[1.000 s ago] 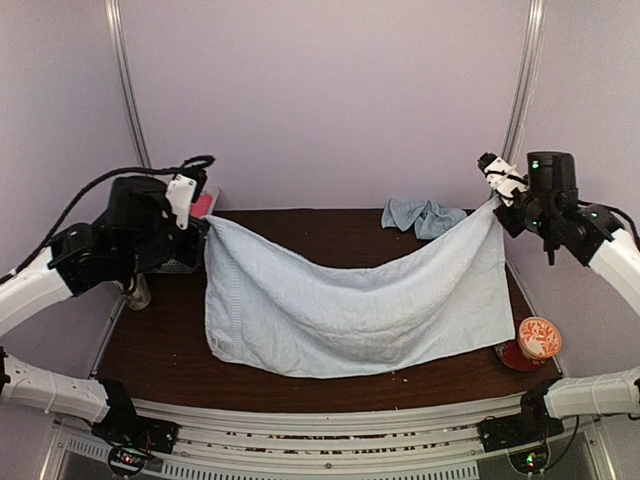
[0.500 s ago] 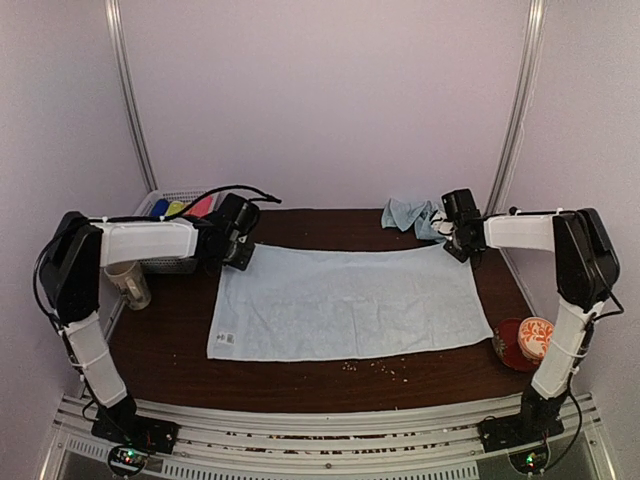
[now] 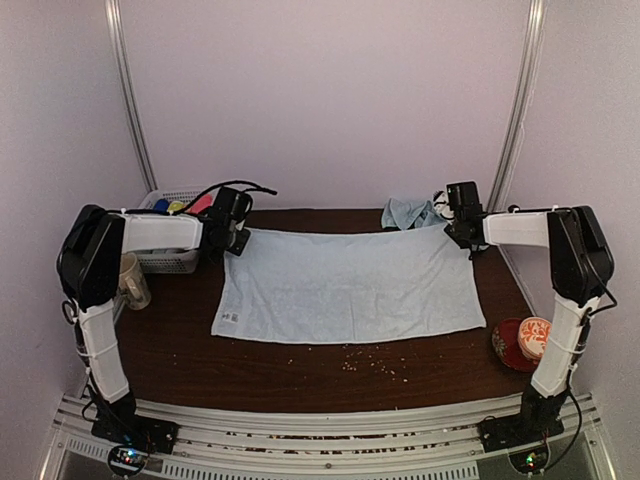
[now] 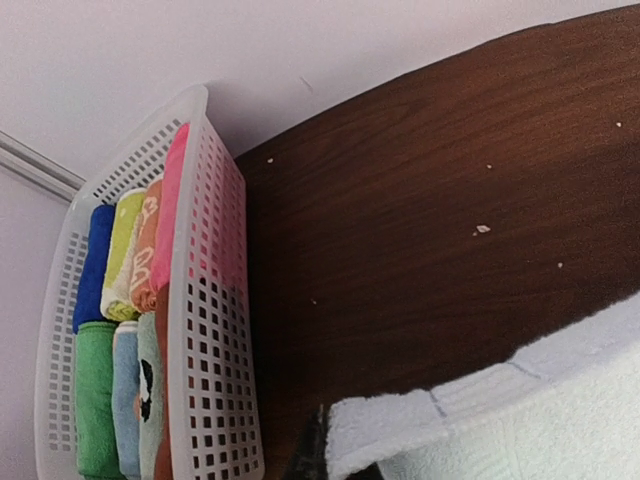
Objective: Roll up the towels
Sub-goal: Fold the towel at the center of the board.
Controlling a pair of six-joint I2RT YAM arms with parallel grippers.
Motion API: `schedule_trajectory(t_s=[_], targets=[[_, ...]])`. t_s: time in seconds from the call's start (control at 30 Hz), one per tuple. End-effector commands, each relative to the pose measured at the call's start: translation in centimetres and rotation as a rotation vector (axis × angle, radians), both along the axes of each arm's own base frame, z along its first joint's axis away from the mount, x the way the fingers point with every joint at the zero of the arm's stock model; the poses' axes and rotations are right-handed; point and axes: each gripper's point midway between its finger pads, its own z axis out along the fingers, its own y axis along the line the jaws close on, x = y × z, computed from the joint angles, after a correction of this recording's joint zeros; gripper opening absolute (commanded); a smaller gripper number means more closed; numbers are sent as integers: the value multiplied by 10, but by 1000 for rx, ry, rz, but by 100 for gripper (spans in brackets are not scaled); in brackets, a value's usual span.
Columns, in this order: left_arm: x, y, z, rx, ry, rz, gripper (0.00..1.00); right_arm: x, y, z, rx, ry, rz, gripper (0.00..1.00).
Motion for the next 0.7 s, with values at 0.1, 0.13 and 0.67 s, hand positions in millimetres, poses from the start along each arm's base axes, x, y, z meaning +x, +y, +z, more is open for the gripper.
schedule_trajectory(t_s=[0.1, 0.13, 0.67], targets=[[12, -4, 19, 24, -40, -111, 0, 1, -13, 14, -51, -18, 39, 0], [13, -5, 20, 39, -37, -117, 0, 0, -16, 15, -58, -16, 37, 0], [-18, -17, 20, 97, 34, -335, 0, -49, 6, 8, -20, 95, 281, 0]])
